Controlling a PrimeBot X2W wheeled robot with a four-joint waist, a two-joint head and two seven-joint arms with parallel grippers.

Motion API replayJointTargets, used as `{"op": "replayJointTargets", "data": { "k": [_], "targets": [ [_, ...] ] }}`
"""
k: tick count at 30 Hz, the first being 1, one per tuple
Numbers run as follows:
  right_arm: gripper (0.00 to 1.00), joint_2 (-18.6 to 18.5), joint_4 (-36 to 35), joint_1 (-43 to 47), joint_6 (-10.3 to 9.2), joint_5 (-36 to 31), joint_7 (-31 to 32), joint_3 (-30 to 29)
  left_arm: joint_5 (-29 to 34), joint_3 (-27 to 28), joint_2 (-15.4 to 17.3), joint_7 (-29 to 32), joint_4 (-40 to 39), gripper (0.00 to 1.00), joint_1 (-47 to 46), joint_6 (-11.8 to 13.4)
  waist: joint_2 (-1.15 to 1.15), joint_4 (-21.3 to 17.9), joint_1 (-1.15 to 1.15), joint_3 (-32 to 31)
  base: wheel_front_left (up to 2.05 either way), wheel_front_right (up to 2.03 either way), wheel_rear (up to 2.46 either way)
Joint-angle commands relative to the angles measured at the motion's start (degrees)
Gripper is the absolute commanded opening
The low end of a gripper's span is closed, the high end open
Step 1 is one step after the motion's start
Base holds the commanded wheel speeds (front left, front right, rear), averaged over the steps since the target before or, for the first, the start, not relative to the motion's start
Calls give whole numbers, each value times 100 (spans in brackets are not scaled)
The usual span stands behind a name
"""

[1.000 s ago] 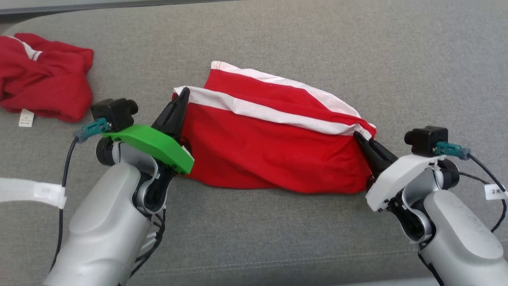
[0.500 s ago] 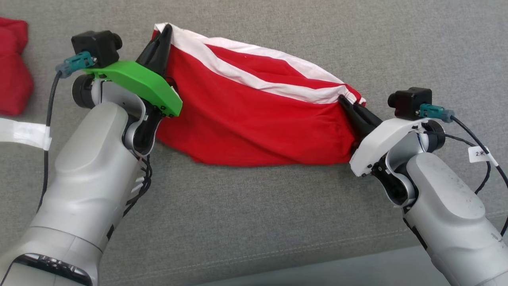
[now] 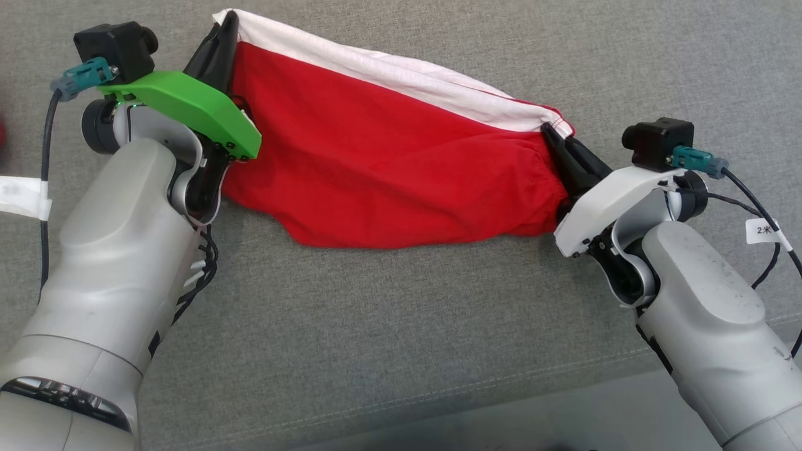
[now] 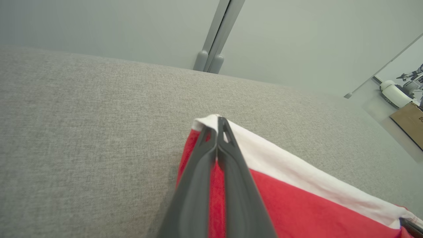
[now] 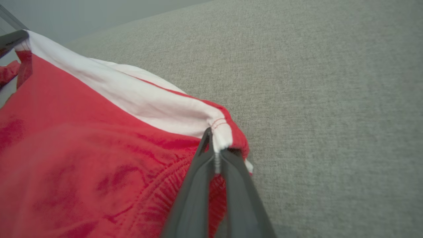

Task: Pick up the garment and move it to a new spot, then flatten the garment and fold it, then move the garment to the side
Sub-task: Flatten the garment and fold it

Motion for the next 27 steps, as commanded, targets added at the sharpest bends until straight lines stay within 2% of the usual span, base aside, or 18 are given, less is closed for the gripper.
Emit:
{"op": "replayJointTargets", "data": {
  "k": [1, 3, 4, 5, 6, 7, 8, 18, 27],
  "targets": [
    [0, -37, 82, -30, -14, -21, -20, 17, -19, -31, 36, -34, 62, 0, -102, -19, 0, -20, -1, 20, 0, 0, 0],
    [0, 58, 256, -145, -14, 20, -112, 150, -99, -152, 10, -45, 408, 0, -268, -17, 0, -73, -1, 61, 0, 0, 0],
    [23, 71, 340, -200, -14, 23, -158, 170, -122, -179, -7, -24, 525, 0, -319, -16, 0, -82, -1, 61, 0, 0, 0],
    [66, 74, 383, -229, -14, 29, -172, 182, -125, -200, -18, -13, 586, 30, -346, -16, 0, -84, -1, 57, 0, 0, 0],
    [100, 72, 417, -256, -15, 34, -189, 199, -134, -213, -27, 14, 653, 45, -369, -16, 0, -87, -1, 49, 0, 0, 0],
    [100, 69, 449, -275, -15, 29, -223, 215, -135, -233, -36, 26, 712, 79, -389, -16, 0, -89, -1, 38, 0, 0, 0],
    [100, 67, 475, -284, -14, 36, -235, 236, -110, -262, -44, 40, 776, 100, -411, -16, 0, -91, -1, 25, 0, 0, 0],
    [100, -116, 583, -274, -13, 141, -356, 409, -53, -546, -124, 200, 1100, 100, -185, -16, 0, -37, -1, -242, 0, 0, 0],
    [100, -416, 537, 77, -13, 221, -396, 248, -333, -727, -208, 419, 794, 100, 491, -16, 0, 158, -1, -607, 0, 0, 0]
  ]
}}
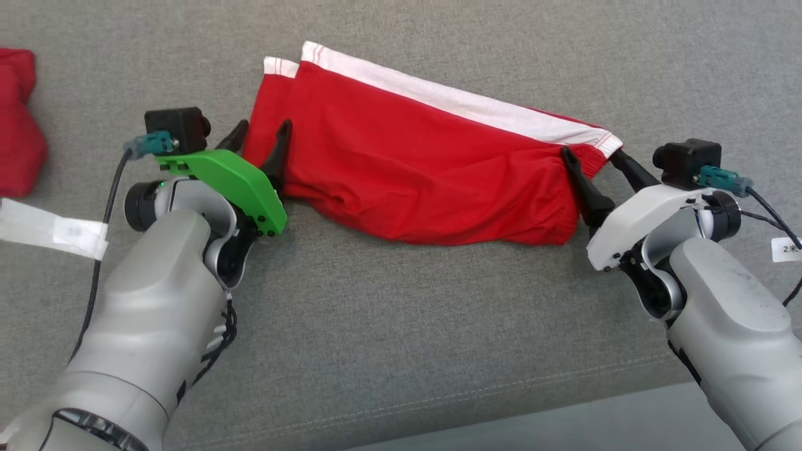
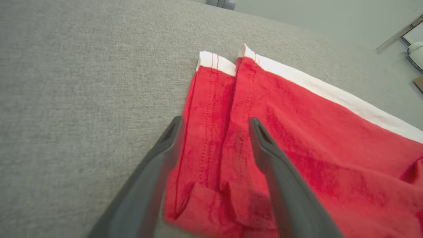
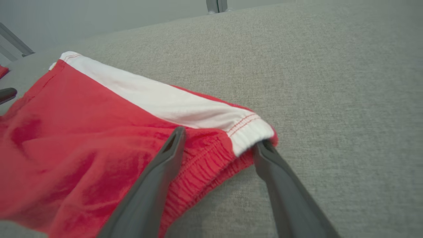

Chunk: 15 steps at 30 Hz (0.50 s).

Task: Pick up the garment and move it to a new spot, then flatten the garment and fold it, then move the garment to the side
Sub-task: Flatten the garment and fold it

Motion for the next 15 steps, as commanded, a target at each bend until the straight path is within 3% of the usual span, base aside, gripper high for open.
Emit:
{"op": "replayJointTargets", "data": {
  "k": [1, 15],
  "targets": [
    [100, -30, -17, 77, -12, -13, -36, -19, -44, 8, 40, -20, -30, 100, 73, -11, 0, 98, 0, -134, 0, 0, 0],
    [100, -12, -31, 369, -11, -216, 160, -225, -320, 26, -99, -212, -345, 100, 565, -11, 0, 241, 0, -378, 0, 0, 0]
  ]
}}
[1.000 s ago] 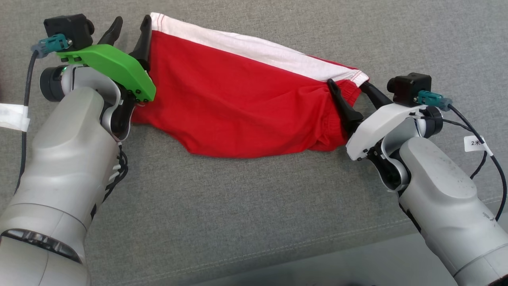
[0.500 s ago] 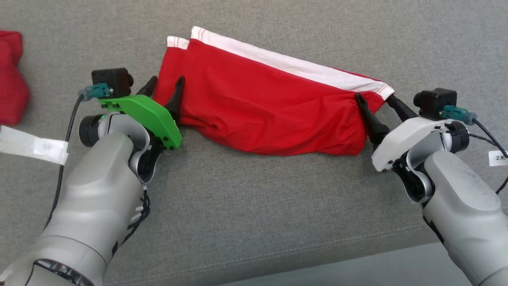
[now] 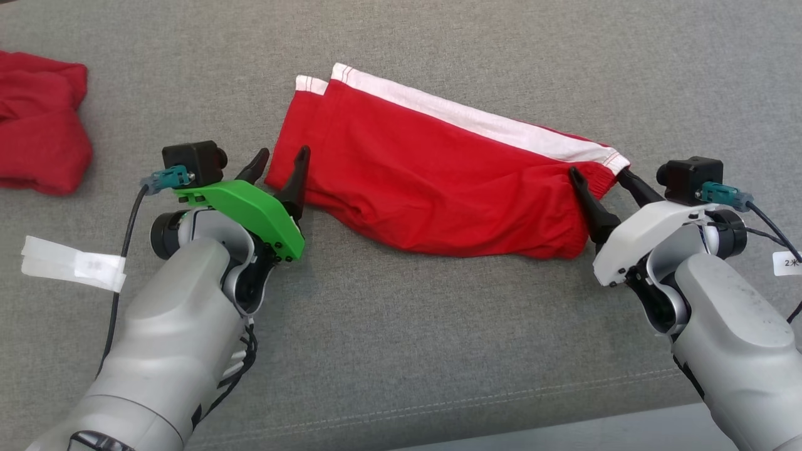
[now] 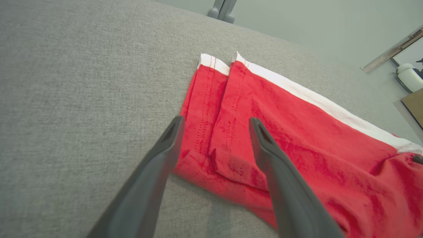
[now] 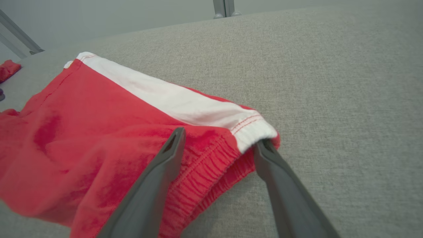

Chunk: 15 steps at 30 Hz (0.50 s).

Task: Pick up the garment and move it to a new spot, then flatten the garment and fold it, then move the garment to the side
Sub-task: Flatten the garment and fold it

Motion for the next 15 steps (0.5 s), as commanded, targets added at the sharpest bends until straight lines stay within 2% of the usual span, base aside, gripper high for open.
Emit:
{"op": "replayJointTargets", "data": {
  "k": [1, 9, 15],
  "targets": [
    [100, -8, -19, 105, -10, -54, 24, -37, -46, 18, -50, -54, -37, 100, 80, -11, 0, -10, 0, 3, 0, 0, 0],
    [100, -82, -237, 362, -10, -291, 34, -229, -56, 3, -202, -185, -56, 100, 178, 14, 0, -67, 0, -27, 0, 0, 0],
    [100, -119, -650, 643, -10, -448, 110, -446, -35, -6, -244, -239, -15, 100, 197, 44, 0, -139, 0, -46, 0, 0, 0]
  ]
}}
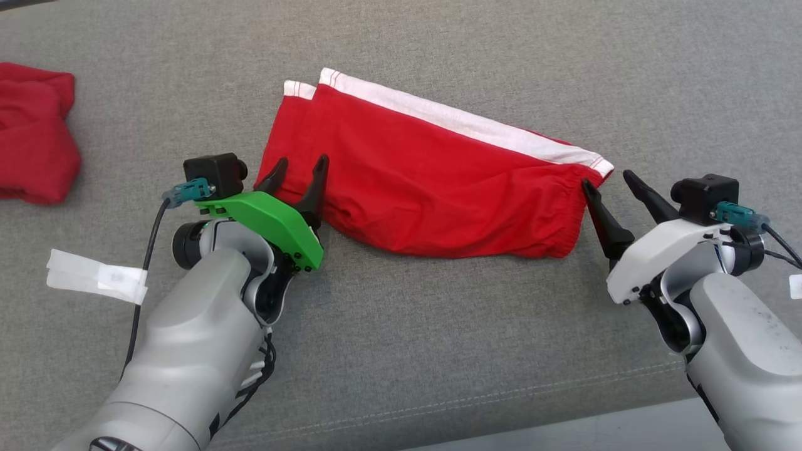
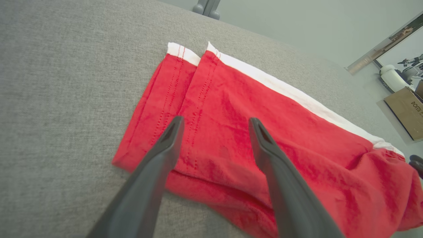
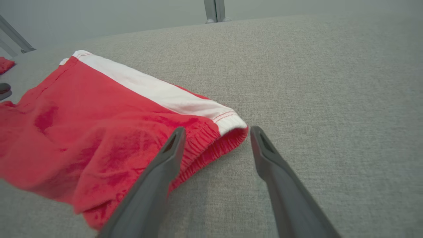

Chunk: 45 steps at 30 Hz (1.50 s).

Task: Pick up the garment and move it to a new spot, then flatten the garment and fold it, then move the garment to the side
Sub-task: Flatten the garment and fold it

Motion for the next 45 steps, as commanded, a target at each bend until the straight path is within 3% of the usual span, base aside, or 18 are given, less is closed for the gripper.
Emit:
{"op": "replayJointTargets", "data": {
  "k": [1, 14, 20, 30, 36, 37, 39, 40, 45],
  "targets": [
    [100, -41, -178, 172, -10, -54, 63, -81, -21, 2, -15, -49, 9, 100, 43, 31, 0, -23, 0, -1, 0, 0, 0],
    [100, -34, -1527, 1064, -9, -466, 547, -873, -35, 14, 9, -43, 141, 100, -8, 73, 0, -154, 0, 21, 0, 0, 0],
    [100, 130, -2089, 1364, -9, -677, 759, -1200, -67, 109, 86, -36, 316, 100, -171, 293, 0, -263, 0, 63, 0, 0, 0],
    [100, 316, -2508, 1543, -9, -808, 941, -1357, 15, 201, 164, -90, 696, 100, -228, 720, 0, -411, 0, 138, 0, 0, 0],
    [100, 342, -2572, 1586, -9, -859, 939, -1419, 55, 52, 20, 201, 906, 100, -140, 654, 0, -421, 0, 115, 0, 0, 0],
    [100, 348, -2577, 1588, -9, -862, 930, -1422, 67, 20, -11, 252, 918, 95, -120, 617, 0, -413, 0, 106, 0, 0, 0],
    [100, 366, -2588, 1581, -9, -857, 915, -1421, 110, -65, -61, 300, 925, 44, -81, 577, 0, -389, 0, 86, 0, 0, 0],
    [100, 376, -2593, 1577, -9, -858, 906, -1411, 120, -92, -80, 292, 930, 3, -61, 565, 0, -377, 0, 76, 0, 0, 0],
    [100, 411, -2562, 1563, -9, -868, 876, -1400, 191, -112, -127, 44, 920, 0, -36, 610, 0, -298, 0, -4, 0, 0, 0]
  ]
}}
